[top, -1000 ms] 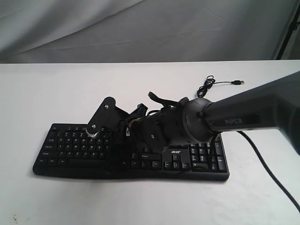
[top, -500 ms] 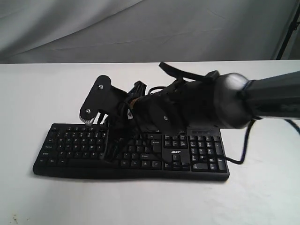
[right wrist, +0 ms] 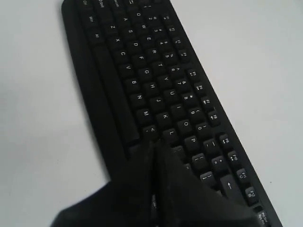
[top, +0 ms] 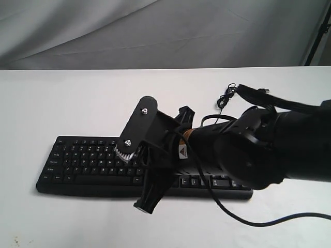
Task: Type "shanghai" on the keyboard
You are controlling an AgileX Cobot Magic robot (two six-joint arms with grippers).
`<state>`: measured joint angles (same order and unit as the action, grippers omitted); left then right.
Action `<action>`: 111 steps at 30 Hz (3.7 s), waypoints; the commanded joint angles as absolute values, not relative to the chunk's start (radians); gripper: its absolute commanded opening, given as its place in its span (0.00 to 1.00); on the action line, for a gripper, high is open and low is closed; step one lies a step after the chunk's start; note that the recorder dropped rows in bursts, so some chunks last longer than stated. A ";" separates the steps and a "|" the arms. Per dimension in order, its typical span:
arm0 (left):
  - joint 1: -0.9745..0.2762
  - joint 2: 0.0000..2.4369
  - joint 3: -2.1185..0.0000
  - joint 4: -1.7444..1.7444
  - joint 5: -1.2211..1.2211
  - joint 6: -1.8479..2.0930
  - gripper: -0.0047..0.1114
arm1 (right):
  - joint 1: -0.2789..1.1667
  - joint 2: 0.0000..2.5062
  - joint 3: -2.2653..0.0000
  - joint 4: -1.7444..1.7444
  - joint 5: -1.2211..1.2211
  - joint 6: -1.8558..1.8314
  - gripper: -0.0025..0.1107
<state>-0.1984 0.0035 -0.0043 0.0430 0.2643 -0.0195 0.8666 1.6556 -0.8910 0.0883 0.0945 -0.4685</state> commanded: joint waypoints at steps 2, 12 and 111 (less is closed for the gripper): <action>-0.202 0.000 0.000 0.044 0.259 -0.022 0.04 | 0.866 1.645 -0.885 0.097 0.045 -0.459 0.02; -0.202 0.000 0.000 0.044 0.259 -0.022 0.04 | 0.866 1.535 -0.794 0.097 0.040 -0.459 0.02; -0.202 0.000 0.000 0.044 0.259 -0.022 0.04 | 0.188 0.000 0.000 -0.052 0.316 -0.228 0.02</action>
<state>-0.1984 0.0035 -0.0043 0.0430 0.2643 -0.0195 0.1948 0.0058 -0.0031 -0.0457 0.3205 -0.2285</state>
